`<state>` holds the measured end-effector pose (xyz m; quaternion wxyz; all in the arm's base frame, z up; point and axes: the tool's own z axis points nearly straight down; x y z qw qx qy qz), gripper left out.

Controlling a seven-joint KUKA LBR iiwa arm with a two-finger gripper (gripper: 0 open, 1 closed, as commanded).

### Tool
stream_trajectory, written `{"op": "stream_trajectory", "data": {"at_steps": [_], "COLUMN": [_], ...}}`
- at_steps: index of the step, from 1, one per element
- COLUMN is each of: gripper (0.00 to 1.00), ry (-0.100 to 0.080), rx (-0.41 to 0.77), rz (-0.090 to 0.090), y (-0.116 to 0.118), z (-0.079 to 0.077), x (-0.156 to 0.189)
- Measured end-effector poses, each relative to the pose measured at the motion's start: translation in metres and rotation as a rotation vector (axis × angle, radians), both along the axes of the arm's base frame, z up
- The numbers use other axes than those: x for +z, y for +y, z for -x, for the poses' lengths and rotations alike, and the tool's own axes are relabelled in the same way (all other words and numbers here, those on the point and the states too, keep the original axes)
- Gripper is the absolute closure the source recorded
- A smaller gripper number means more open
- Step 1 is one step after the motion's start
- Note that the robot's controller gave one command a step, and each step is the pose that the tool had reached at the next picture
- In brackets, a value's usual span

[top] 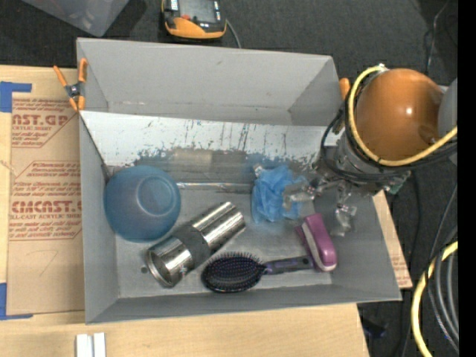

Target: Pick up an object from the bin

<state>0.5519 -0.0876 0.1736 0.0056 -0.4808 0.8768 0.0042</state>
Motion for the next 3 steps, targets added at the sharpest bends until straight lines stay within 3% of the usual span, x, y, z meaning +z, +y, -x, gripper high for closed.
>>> {"op": "stream_trajectory", "data": {"at_steps": [1, 2, 3], "gripper": [0.0, 0.0, 0.0], "ry": [-0.014, -0.013, -0.017], "rx": [0.109, 0.241, 0.485], "rz": [0.016, 0.005, 0.007], "y": [-0.064, -0.057, -0.059], "z": [0.02, 0.007, 0.023], "x": [0.031, -0.02, -0.023]}}
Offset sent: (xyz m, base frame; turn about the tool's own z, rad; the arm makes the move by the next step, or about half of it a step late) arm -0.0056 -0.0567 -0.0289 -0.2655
